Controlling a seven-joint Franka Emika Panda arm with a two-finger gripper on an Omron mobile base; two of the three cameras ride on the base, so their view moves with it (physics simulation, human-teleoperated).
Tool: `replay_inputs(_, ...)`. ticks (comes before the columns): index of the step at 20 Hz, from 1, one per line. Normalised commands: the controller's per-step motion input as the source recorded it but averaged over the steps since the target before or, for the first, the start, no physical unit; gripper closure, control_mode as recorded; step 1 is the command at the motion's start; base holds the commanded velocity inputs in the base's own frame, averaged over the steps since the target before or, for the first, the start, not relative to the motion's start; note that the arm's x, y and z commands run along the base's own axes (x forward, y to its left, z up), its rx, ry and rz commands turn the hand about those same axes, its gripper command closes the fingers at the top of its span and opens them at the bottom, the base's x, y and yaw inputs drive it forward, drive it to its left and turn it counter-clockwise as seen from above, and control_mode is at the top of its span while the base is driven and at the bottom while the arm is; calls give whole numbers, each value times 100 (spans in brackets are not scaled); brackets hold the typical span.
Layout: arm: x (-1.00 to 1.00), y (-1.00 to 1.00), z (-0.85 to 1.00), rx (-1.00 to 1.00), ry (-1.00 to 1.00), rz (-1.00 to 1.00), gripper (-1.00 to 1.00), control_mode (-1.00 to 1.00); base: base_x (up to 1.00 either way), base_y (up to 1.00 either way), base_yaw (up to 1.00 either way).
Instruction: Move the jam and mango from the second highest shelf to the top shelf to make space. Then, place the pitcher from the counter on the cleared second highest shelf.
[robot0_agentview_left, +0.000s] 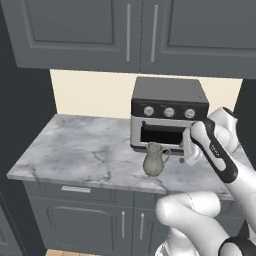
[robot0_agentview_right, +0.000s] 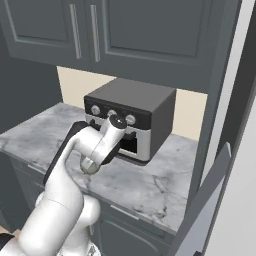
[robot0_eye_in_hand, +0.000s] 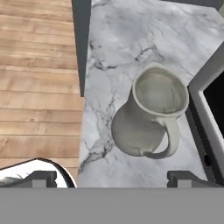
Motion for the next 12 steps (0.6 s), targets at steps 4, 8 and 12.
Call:
replay_inputs(4,19,4,0,2,-3,10,-100,-100,0,0,0)
replay_inputs(8,19,6,0,5,-2,3,-100,-100,0,0,0)
replay_inputs(12,18,10,0,6,0,1,-100,-100,0,0,0)
